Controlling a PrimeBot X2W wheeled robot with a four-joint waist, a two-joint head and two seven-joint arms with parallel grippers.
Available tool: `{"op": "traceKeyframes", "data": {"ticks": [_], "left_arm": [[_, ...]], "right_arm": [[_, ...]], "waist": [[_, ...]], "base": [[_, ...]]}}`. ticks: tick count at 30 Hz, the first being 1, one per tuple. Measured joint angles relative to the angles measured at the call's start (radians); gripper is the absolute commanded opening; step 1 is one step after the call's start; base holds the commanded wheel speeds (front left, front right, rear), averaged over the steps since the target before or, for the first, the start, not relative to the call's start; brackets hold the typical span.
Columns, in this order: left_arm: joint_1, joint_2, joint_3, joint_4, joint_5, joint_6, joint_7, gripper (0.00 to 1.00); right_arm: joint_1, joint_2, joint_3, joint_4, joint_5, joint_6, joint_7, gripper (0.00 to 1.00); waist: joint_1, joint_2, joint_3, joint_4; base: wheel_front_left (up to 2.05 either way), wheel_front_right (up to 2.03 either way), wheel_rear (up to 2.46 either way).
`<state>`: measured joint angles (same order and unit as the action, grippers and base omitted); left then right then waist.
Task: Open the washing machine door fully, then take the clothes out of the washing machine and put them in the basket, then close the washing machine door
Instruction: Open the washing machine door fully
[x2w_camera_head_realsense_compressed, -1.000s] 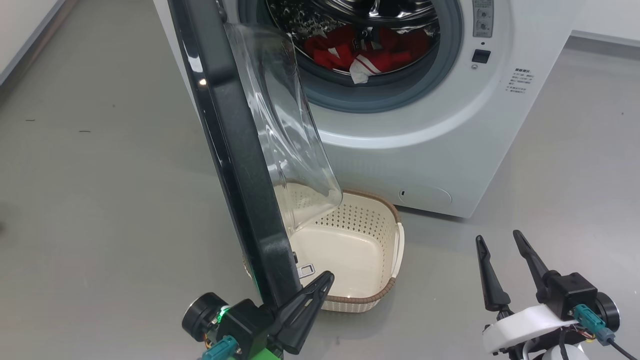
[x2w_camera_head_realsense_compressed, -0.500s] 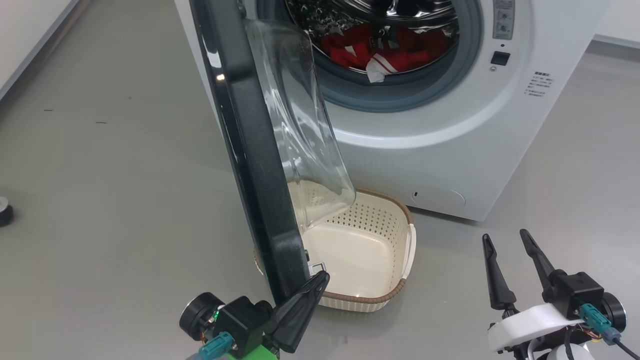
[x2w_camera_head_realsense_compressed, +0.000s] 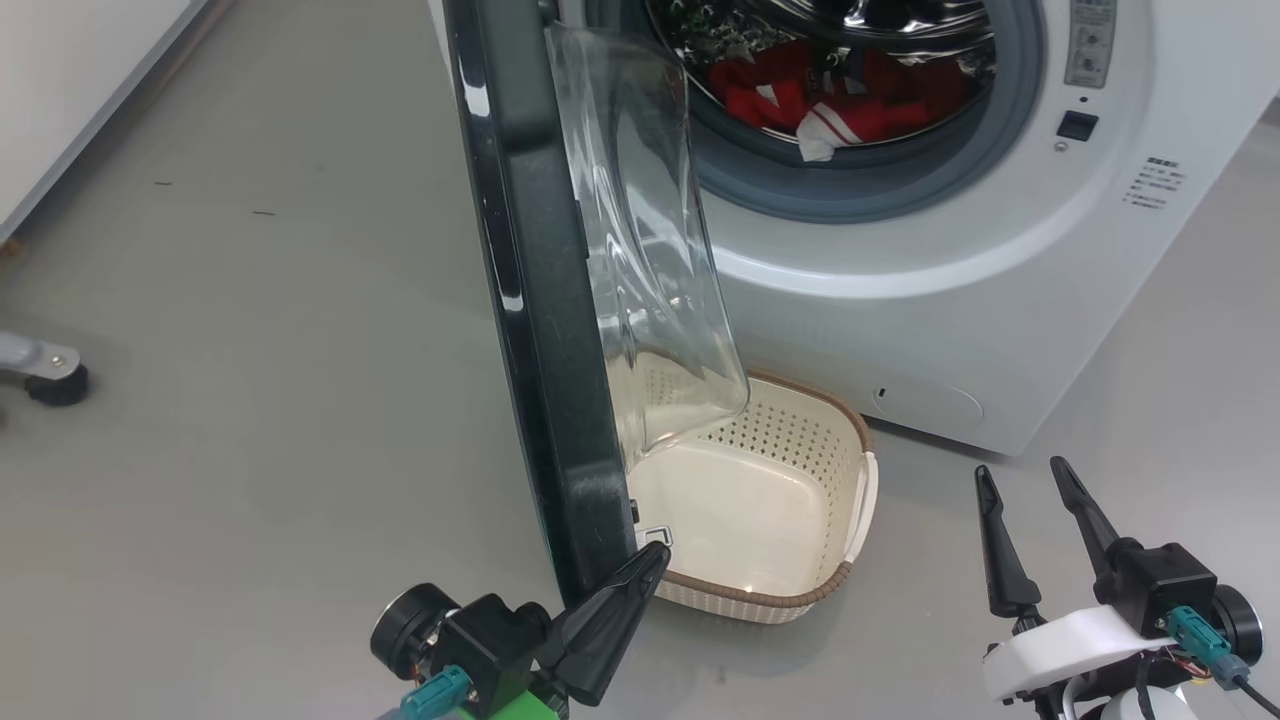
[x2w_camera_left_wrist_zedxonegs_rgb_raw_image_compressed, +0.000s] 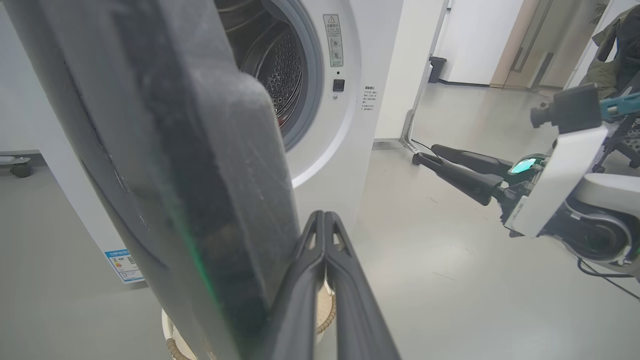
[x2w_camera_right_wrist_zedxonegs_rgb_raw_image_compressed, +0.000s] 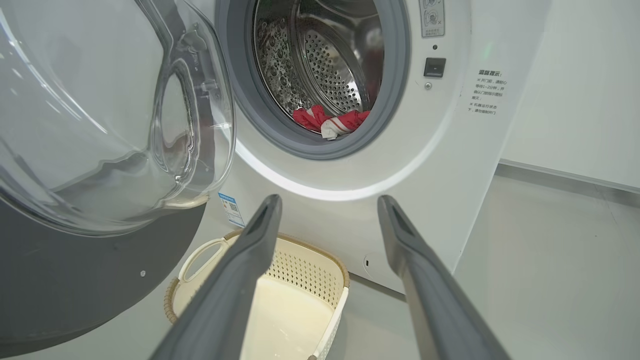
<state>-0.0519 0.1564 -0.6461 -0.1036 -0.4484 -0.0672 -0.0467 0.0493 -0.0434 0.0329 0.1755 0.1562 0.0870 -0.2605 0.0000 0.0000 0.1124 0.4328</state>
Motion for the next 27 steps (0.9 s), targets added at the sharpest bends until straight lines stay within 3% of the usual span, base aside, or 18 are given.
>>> {"op": "traceKeyframes", "data": {"ticks": [13,27], "left_arm": [[0.013,-0.014,0.012,0.009,0.0,0.025,-0.026,0.0],[0.054,-0.012,0.069,0.03,0.01,0.097,-0.056,0.0]], "right_arm": [[-0.001,0.0,-0.01,0.0,-0.011,0.004,0.0,1.0],[-0.001,0.001,-0.014,0.008,-0.018,0.009,0.0,1.0]], "waist": [[0.0,0.0,0.006,0.062],[0.0,0.0,-0.008,0.109]], "base": [[0.0,0.0,0.0],[0.0,0.0,0.0]]}}
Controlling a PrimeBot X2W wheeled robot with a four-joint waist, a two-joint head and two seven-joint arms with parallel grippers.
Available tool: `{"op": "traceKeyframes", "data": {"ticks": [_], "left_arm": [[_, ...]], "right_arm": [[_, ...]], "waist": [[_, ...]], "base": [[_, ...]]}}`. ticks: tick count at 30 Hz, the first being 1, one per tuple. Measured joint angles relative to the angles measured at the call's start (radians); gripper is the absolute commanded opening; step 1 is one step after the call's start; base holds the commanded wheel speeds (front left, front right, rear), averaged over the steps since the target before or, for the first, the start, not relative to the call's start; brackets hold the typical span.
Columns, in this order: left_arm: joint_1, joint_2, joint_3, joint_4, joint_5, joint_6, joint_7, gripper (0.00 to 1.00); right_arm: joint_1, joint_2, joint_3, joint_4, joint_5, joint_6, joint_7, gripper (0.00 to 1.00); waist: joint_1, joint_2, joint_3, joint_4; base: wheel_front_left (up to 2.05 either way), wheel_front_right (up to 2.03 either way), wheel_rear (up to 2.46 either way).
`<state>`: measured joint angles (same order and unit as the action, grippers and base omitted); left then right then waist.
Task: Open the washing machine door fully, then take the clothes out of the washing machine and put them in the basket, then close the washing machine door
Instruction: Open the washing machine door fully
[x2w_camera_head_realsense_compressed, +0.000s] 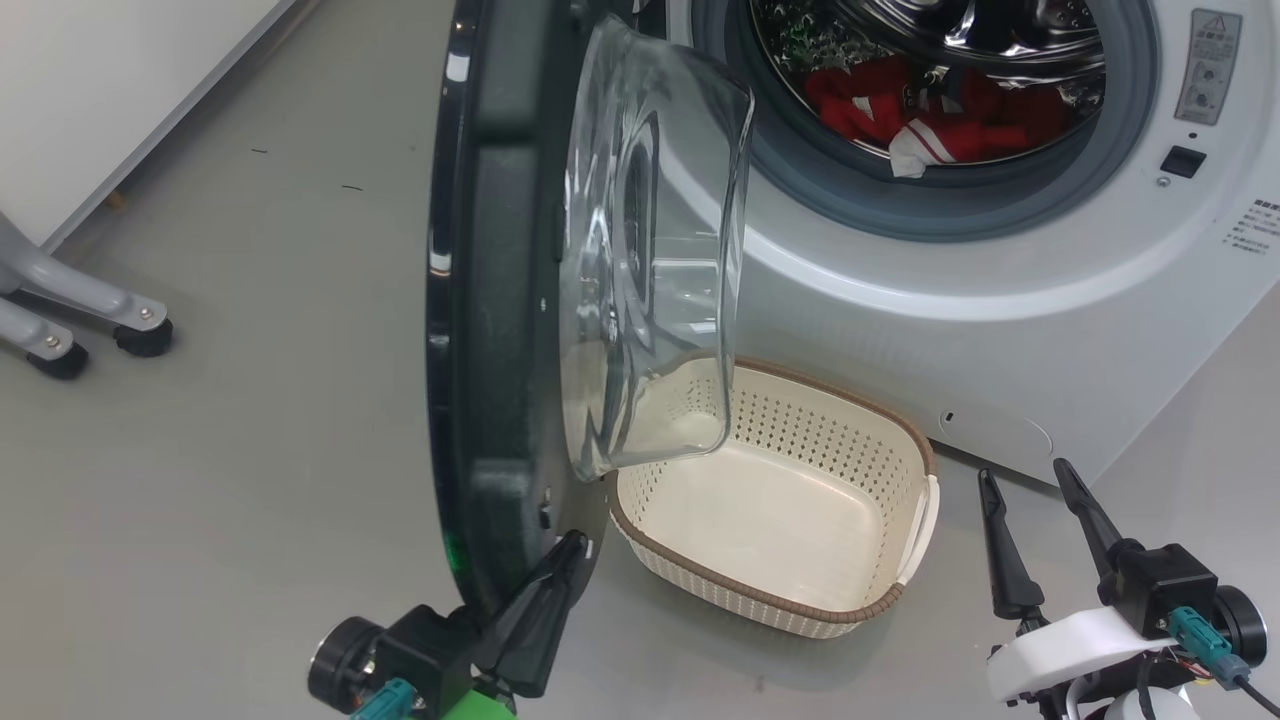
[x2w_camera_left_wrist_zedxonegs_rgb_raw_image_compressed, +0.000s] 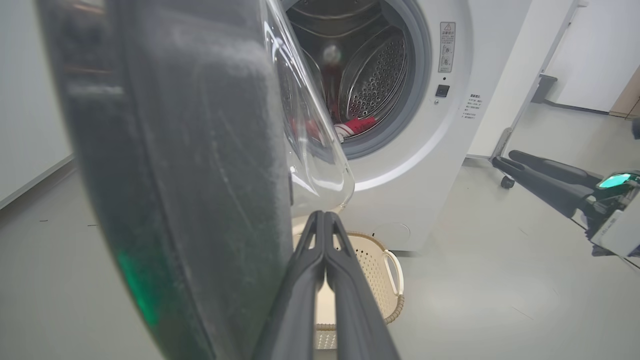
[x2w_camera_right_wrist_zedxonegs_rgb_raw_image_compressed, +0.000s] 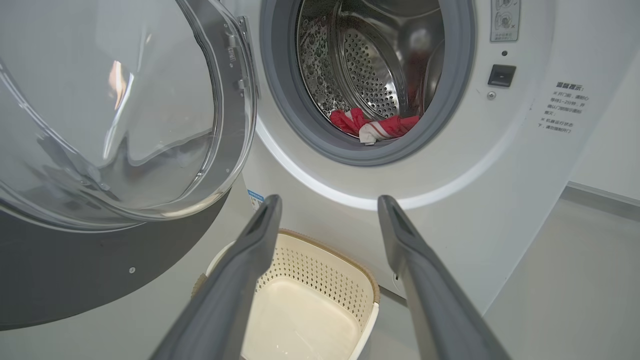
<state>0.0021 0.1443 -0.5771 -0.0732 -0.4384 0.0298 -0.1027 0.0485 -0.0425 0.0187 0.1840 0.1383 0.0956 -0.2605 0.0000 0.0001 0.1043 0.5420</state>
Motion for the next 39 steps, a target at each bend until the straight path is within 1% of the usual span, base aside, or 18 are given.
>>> {"op": "traceKeyframes", "data": {"ticks": [4,10,14,16,30,39], "left_arm": [[0.012,0.006,0.028,0.004,0.0,0.026,-0.006,0.0],[0.02,0.01,0.069,0.012,0.01,0.046,-0.029,0.0],[0.02,0.016,0.109,0.023,0.018,0.059,-0.044,0.0],[0.024,0.022,0.145,0.026,0.018,0.066,-0.058,0.0],[0.024,0.036,0.305,0.085,0.018,0.079,-0.091,0.0],[0.017,0.048,0.414,0.141,0.015,0.079,-0.104,0.0]], "right_arm": [[0.0,0.0,0.001,0.0,-0.002,0.0,0.0,1.0],[-0.001,0.0,-0.001,0.0,-0.003,0.0,0.0,1.0],[-0.001,0.0,-0.004,0.0,-0.003,0.0,0.0,1.0],[-0.002,0.001,-0.005,-0.001,-0.003,0.0,0.0,1.0],[-0.01,0.001,-0.017,-0.008,-0.003,0.0,0.0,1.0],[-0.021,0.002,-0.011,-0.01,-0.003,0.001,0.0,1.0]], "waist": [[0.0,0.0,0.001,0.002],[0.0,0.0,0.003,0.003],[0.0,0.0,0.003,0.003],[0.0,0.0,0.005,-0.001],[0.0,0.0,0.016,-0.02],[0.0,0.0,0.02,-0.036]], "base": [[0.0,0.0,0.0],[0.0,0.0,0.0],[0.0,0.0,0.0],[0.0,0.0,0.0],[0.0,0.0,0.0],[0.0,0.0,0.0]]}}
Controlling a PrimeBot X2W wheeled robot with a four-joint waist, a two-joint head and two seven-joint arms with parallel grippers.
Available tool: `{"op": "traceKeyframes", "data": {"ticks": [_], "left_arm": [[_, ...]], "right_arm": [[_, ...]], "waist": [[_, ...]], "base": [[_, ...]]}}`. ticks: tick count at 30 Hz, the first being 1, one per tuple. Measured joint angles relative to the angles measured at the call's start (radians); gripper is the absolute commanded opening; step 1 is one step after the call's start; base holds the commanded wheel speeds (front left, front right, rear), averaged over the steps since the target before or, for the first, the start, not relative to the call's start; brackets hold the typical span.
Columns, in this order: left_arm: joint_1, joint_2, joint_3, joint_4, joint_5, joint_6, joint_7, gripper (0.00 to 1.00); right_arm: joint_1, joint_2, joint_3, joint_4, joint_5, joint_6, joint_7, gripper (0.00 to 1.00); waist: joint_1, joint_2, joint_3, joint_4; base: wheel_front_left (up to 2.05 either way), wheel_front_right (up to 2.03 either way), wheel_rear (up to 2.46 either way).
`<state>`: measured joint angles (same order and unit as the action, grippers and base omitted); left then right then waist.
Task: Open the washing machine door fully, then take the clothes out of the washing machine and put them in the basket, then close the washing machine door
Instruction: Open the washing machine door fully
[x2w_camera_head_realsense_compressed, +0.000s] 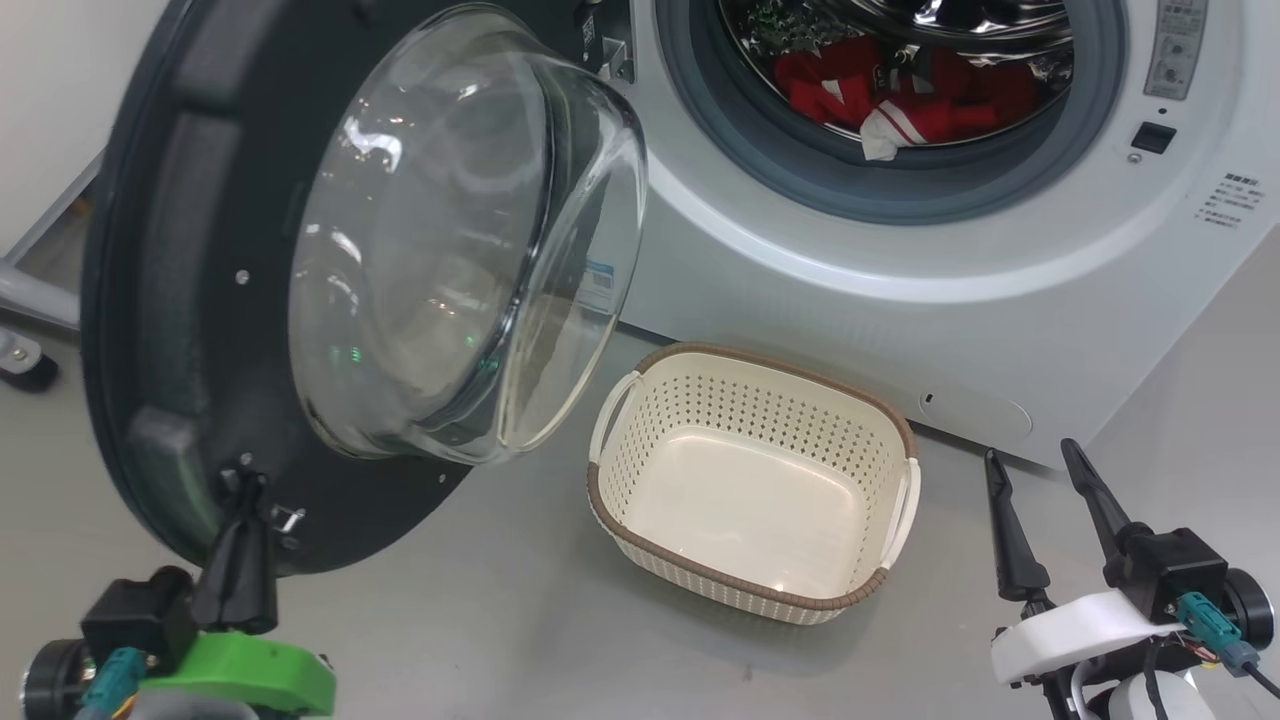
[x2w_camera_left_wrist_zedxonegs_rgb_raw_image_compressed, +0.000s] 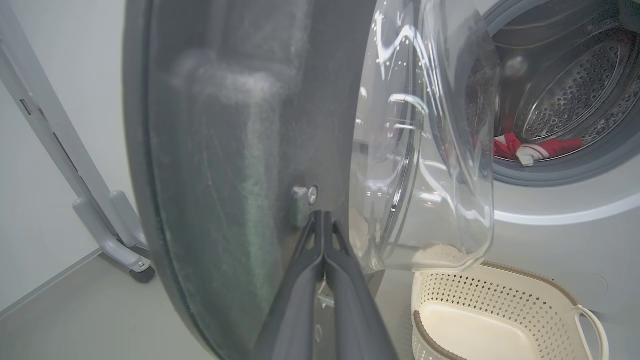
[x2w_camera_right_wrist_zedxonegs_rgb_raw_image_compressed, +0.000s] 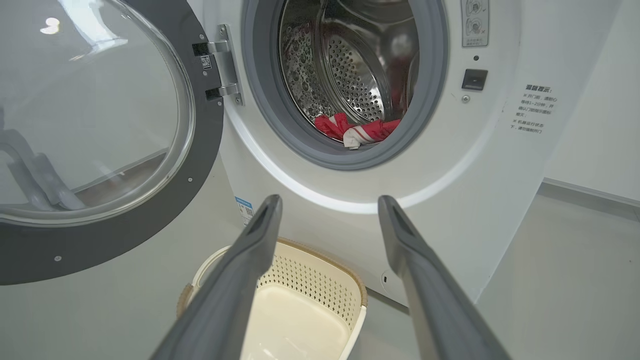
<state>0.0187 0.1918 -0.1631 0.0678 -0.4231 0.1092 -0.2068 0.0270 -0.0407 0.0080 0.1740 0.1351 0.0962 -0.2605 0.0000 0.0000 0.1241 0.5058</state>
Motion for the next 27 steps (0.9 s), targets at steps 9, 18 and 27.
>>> {"op": "traceKeyframes", "data": {"ticks": [9,18,27], "left_arm": [[-0.026,0.008,0.088,0.067,-0.027,0.001,-0.012,0.0],[-0.09,0.008,0.153,0.124,-0.042,0.002,-0.032,0.0],[-0.133,0.013,0.204,0.187,-0.05,0.002,-0.041,0.0]], "right_arm": [[-0.005,0.0,0.009,0.0,0.0,0.007,0.0,1.0],[-0.011,0.0,0.003,0.0,-0.002,0.007,0.0,1.0],[-0.017,0.0,0.0,0.0,-0.006,0.007,0.0,1.0]], "waist": [[0.0,0.0,0.007,-0.025],[0.0,0.0,0.021,-0.047],[0.0,0.0,0.023,-0.057]], "base": [[0.0,0.0,0.0],[0.0,0.0,0.0],[0.0,0.0,0.0]]}}
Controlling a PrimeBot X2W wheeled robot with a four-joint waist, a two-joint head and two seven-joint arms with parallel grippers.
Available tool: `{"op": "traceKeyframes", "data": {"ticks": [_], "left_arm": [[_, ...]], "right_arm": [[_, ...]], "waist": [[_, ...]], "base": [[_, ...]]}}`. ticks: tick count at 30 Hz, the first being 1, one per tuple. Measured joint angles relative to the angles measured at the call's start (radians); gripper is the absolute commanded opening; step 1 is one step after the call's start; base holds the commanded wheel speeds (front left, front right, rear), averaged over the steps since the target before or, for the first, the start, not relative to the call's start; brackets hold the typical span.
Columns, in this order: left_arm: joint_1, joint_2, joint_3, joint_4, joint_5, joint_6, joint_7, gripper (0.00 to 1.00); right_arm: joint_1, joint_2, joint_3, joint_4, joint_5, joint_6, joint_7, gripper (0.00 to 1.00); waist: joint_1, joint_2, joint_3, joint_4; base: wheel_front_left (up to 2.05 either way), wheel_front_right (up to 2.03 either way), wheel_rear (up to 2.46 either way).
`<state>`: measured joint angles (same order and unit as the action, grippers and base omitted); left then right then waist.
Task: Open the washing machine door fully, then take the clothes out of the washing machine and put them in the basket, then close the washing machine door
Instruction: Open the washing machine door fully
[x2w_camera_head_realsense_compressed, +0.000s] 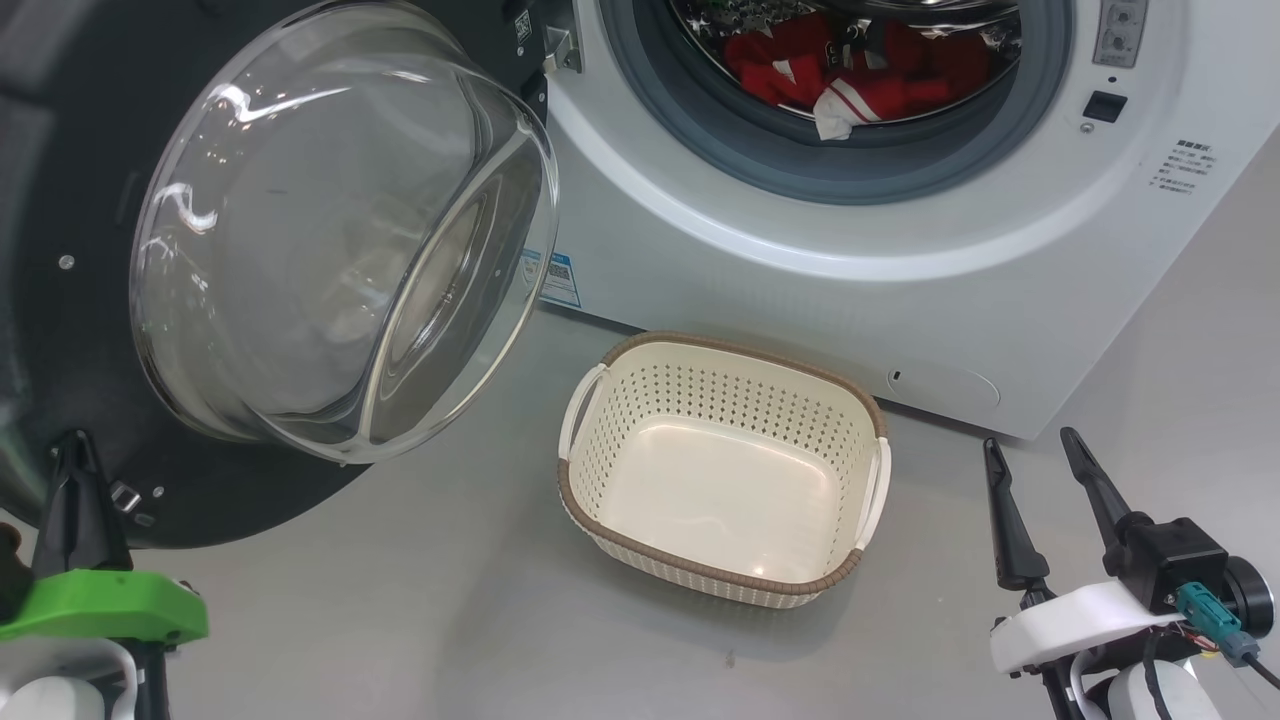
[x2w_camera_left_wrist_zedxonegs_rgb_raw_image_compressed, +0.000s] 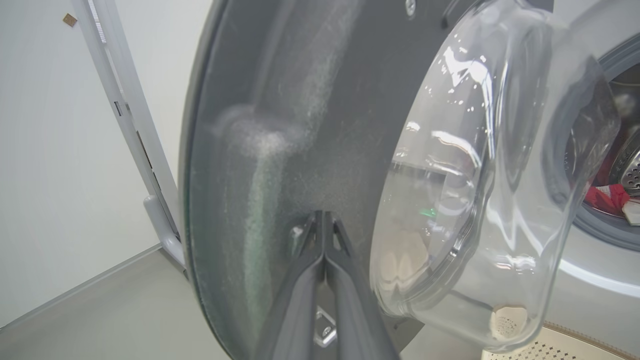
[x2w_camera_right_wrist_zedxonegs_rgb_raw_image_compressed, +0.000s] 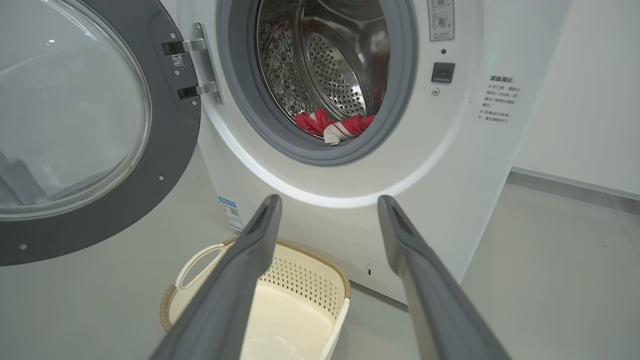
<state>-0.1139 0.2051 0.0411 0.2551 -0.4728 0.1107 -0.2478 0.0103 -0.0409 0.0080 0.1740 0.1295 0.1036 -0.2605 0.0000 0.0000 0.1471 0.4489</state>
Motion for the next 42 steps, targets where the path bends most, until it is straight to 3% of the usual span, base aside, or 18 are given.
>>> {"op": "traceKeyframes", "data": {"ticks": [16,24,42], "left_arm": [[-0.014,-0.016,0.003,0.037,0.003,0.0,-0.001,0.0],[-0.007,-0.05,-0.012,-0.022,0.029,-0.003,-0.004,0.0],[0.114,-0.112,-0.132,-0.12,0.096,-0.082,-0.004,0.0]], "right_arm": [[-0.001,0.0,0.0,0.0,0.0,0.001,0.0,1.0],[-0.001,0.0,0.0,0.0,0.0,0.001,0.0,1.0],[-0.003,0.0,0.038,0.0,0.01,0.001,0.0,1.0]], "waist": [[0.0,0.0,0.003,-0.006],[0.0,0.0,-0.002,-0.009],[0.0,0.0,-0.018,-0.054]], "base": [[0.0,0.0,0.0],[0.0,0.0,0.0],[0.0,0.0,0.0]]}}
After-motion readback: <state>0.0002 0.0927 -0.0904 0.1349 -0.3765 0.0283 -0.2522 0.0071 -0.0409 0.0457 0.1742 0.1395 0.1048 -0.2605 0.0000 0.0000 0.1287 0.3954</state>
